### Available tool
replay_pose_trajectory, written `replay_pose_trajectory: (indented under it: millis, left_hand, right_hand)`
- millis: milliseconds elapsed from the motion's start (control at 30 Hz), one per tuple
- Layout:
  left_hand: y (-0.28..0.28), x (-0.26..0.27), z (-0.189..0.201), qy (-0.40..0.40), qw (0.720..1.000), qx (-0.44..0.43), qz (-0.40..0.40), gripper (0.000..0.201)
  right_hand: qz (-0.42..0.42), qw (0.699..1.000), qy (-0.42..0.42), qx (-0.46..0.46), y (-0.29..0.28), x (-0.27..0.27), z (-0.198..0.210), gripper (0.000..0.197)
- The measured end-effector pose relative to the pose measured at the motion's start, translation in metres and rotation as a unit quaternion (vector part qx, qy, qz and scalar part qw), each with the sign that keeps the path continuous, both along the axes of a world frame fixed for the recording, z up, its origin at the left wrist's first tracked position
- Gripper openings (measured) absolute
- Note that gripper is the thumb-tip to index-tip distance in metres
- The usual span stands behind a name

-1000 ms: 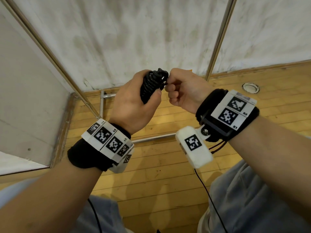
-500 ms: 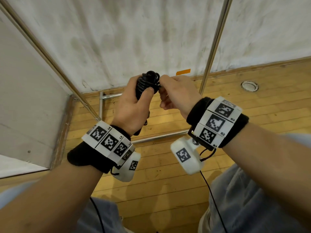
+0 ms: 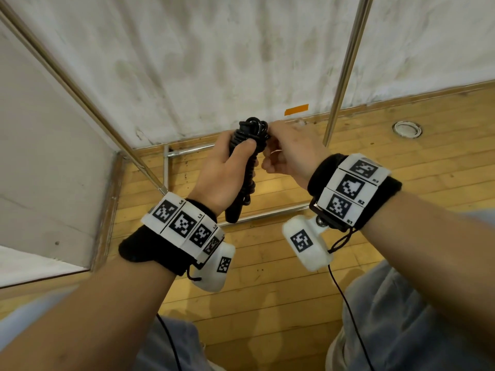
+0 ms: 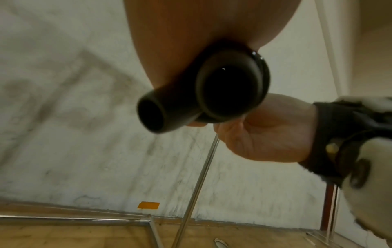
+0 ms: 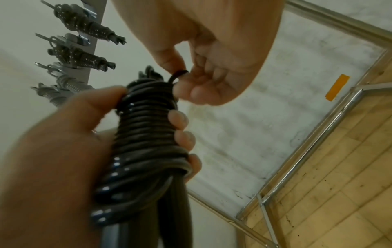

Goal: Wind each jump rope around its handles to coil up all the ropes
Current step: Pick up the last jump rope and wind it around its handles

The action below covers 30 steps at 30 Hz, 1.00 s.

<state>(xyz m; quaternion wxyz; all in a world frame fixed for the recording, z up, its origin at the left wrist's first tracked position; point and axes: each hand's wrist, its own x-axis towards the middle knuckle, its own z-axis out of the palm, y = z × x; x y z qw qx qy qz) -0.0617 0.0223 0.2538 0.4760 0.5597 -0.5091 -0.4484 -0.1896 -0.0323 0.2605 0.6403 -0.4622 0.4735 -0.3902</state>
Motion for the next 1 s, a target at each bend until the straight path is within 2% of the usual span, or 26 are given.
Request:
replay_pose_trajectory:
  millis: [200,367,467,600,767,1000]
  left_hand:
    - [-0.006,0.006,-0.001,-0.049,0.999,-0.019,0.001,0.019]
    - [-0.009,0.008,0.001,-0.122,0.992,-0.036,0.001,0.041]
    - [-0.008,0.004,0.002,-0.142,0.988,-0.061,0.031,0.039]
    - [-0.006,-0.004,0.010,-0.081,0.988,-0.093,0.091,0.030]
    - [0.001,-0.008,0.016,-0.001,0.996,-0.065,0.062,0.014]
    - [0.003,0.004,0.018,0.038,0.998,-0.039,0.012,0.030]
  right_hand:
    - [-0.024,0.998,0.011,-0.052,0.003,0.001,-0.001,0.027]
    - [-0.036,0.997,0.010,-0.065,0.003,0.005,0.000,0.024]
    - [-0.030,0.996,0.026,-0.079,0.004,0.007,0.000,0.024]
    - [-0.021,0.994,0.039,-0.097,0.004,0.010,0.006,0.026]
    - [-0.032,0.995,0.038,-0.089,-0.004,0.001,0.011,0.026]
    - [-0.015,0.996,0.029,-0.082,-0.001,0.006,0.012,0.026]
